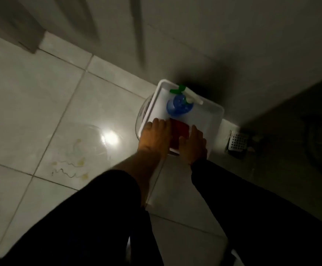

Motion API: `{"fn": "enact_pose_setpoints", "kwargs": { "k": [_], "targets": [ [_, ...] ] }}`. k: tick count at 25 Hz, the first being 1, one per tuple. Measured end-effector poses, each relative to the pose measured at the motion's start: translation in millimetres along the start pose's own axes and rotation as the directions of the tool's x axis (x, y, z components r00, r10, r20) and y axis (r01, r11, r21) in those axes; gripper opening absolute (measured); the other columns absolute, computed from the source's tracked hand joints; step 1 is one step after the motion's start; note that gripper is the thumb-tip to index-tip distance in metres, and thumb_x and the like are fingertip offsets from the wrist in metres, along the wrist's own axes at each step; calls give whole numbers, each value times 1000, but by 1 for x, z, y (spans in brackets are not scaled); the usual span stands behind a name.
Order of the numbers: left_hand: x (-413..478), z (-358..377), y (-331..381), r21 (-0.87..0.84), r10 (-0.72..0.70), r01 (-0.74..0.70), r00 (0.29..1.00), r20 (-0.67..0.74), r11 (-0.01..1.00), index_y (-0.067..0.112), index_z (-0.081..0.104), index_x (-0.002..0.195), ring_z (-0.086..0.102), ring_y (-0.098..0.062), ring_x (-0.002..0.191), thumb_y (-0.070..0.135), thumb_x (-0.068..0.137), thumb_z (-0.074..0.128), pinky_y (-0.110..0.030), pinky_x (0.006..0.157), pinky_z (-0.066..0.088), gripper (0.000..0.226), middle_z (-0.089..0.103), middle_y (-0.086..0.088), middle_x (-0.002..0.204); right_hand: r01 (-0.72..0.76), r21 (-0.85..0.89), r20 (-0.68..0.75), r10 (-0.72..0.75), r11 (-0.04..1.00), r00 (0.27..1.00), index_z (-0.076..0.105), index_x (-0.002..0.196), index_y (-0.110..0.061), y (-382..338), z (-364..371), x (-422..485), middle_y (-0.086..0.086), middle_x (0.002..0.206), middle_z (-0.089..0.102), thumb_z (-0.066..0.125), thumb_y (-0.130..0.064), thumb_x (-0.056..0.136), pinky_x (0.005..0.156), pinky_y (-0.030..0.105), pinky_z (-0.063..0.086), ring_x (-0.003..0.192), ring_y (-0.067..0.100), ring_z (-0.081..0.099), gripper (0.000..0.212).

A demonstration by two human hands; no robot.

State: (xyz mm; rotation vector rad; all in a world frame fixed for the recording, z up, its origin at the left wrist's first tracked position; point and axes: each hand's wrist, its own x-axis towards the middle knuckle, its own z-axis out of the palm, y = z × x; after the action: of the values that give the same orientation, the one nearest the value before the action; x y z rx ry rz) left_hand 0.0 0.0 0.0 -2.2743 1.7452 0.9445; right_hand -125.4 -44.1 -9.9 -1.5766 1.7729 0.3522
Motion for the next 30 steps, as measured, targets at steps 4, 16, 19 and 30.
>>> {"fn": "enact_pose_setpoints", "kwargs": {
  "k": [4,16,19,30],
  "targets": [
    [60,38,9,-144,-232,248,965,122,958,10,50,151,60,-34,136,30,107,53,-45,109,47,48,61,-13,145,-189,228,111,168,955,980,31,165,-6,8,26,62,19,166,45,68,-38,104,126,49,43,149,39,50,78],
    [23,15,0,-793,-313,271,944,107,546,20,60,124,63,-21,101,42,83,69,-34,81,45,47,67,-1,115,139,608,-270,39,782,962,46,150,-21,-1,27,-5,11,148,56,79,-11,91,122,51,48,135,32,56,68],
    [-36,-13,-31,-874,-387,327,905,179,360,23,62,122,68,-22,105,45,80,68,-39,93,56,48,70,6,107,438,372,-294,-343,818,892,53,153,-17,-25,33,-57,8,164,49,60,-2,101,134,47,33,154,25,43,55],
    [-210,50,-225,-676,-346,122,785,514,-727,20,77,107,79,-21,88,59,99,60,-33,74,66,43,83,-2,97,373,535,247,-563,758,789,52,154,-26,-106,198,-150,-9,139,74,74,-6,100,109,38,62,126,8,72,62]
  ]
}}
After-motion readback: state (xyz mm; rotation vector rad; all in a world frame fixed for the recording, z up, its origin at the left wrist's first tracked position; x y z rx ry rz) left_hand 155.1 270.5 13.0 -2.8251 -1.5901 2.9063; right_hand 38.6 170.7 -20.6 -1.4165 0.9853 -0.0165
